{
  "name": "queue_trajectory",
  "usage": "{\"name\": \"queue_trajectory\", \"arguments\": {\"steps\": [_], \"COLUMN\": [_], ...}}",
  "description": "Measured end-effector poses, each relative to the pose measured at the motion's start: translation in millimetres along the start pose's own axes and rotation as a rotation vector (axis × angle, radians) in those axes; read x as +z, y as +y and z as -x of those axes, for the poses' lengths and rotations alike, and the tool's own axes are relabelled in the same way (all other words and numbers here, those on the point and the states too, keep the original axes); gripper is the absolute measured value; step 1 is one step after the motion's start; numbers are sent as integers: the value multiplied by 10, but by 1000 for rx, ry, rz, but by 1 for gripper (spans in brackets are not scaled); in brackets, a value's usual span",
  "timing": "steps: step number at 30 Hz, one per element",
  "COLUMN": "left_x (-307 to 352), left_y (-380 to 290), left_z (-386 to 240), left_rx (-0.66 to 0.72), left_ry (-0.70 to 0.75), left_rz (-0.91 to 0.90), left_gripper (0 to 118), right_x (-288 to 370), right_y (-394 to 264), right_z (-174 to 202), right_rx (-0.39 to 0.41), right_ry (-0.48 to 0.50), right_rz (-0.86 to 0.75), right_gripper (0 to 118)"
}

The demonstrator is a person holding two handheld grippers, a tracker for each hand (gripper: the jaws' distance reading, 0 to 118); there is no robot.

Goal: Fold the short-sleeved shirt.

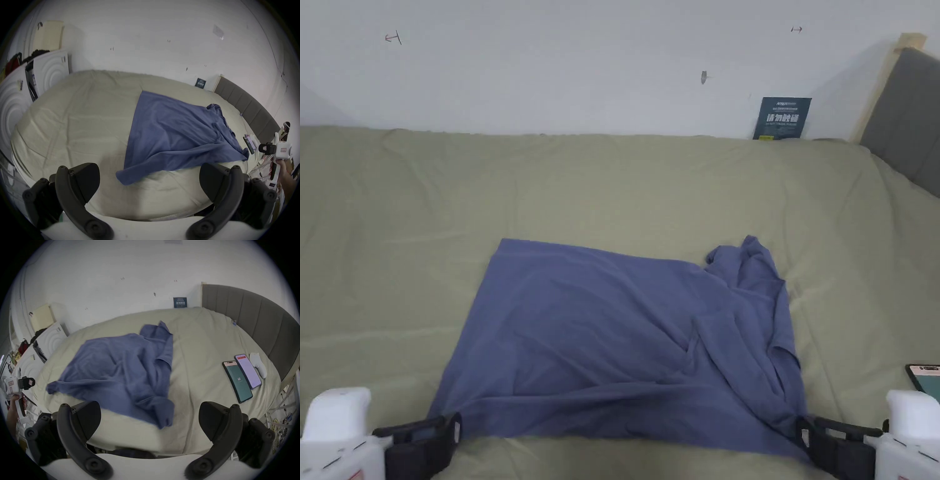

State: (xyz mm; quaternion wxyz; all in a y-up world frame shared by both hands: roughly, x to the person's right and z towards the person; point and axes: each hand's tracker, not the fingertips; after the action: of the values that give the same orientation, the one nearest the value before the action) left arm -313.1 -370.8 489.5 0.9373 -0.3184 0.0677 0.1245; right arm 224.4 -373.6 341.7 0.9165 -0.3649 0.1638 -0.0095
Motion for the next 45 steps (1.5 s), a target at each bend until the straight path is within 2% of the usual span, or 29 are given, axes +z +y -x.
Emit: {"name": "queue_trajectory", "arguments": {"steps": [2, 3, 4, 5, 6, 7, 8, 9, 11, 13, 14, 15, 16, 17, 18, 25, 26, 27, 28, 29, 32, 33, 34, 35, 36, 37, 41, 44, 45], "left_x": [166, 199, 242, 272, 283, 255, 210, 158, 69, -33, -96, -199, -313, -435, -517, -1085, -1121, -1105, -1086, -1074, -1049, -1046, -1028, -1023, -1007, -988, -966, -982, -985], "left_y": [-83, -96, -149, -201, -241, -254, -268, -284, -289, -263, -230, -194, -174, -170, -184, -126, -121, -115, -105, -99, -85, -80, -77, -58, -55, -56, -39, -38, -38], "left_z": [-70, -84, -105, -114, -109, -115, -100, -78, 21, 93, 151, 137, 162, 190, 218, 299, 274, 240, 207, 178, 122, 114, 105, 109, 93, 71, 64, 72, 70], "left_rx": [-41, -72, -100, -117, -124, -132, -147, -155, -125, -125, -181, -197, -223, -239, -249, -209, -208, -222, -234, -245, -225, -189, -169, -170, -174, -177, -179, -174, -172], "left_ry": [24, 53, 85, 90, 94, 115, 146, 163, 80, 95, 131, 123, 147, 167, 161, 115, 111, 118, 119, 115, 114, 72, 58, 60, 63, 62, 66, 71, 74], "left_rz": [6, 28, 31, 25, 35, 58, 89, 116, 165, 164, 151, 182, 225, 273, 284, 330, 331, 325, 312, 297, 276, 300, 293, 286, 285, 283, 273, 274, 274], "left_gripper": [117, 113, 105, 79, 44, 7, 0, 0, 0, 0, 2, 19, 59, 111, 117, 111, 99, 79, 49, 7, 2, 2, 2, 1, 1, 1, 2, 2, 2], "right_x": [180, 254, 320, 355, 371, 367, 366, 363, 337, 303, 291, 283, 275, 266, 255, 199, 184, 165, 155, 133, -43, -110, -186, -261, -337, -424, -653, -807, -840], "right_y": [-43, -85, -131, -168, -209, -247, -276, -305, -323, -337, -341, -338, -322, -313, -304, -215, -204, -193, -186, -184, -213, -208, -203, -201, -208, -212, -192, -168, -157], "right_z": [190, 264, 294, 347, 406, 462, 478, 502, 504, 498, 507, 509, 475, 462, 451, 424, 407, 391, 372, 354, 190, 156, 122, 88, 57, 20, -52, -37, -48], "right_rx": [22, 20, 9, -8, -19, -18, 6, 14, -4, -19, -13, -10, -13, -22, -30, -26, -28, -28, -25, -19, 18, 34, 46, 60, 59, 63, 112, 116, 96], "right_ry": [-27, -24, -13, -9, -11, -42, -96, -96, -52, -50, -55, -61, -62, -62, -61, -90, -94, -101, -110, -121, -164, -175, -179, -195, -197, -194, -196, -180, -165], "right_rz": [2, -2, -6, -6, -9, -7, 1, -7, 15, 27, 30, 32, 36, 39, 43, 68, 72, 80, 85, 89, 125, 145, 160, 174, 172, 178, 207, 251, 277], "right_gripper": [117, 110, 93, 56, 25, 5, 4, 4, 4, 4, 4, 4, 4, 4, 4, 4, 4, 4, 4, 4, 4, 8, 27, 74, 106, 118, 118, 118, 112]}}
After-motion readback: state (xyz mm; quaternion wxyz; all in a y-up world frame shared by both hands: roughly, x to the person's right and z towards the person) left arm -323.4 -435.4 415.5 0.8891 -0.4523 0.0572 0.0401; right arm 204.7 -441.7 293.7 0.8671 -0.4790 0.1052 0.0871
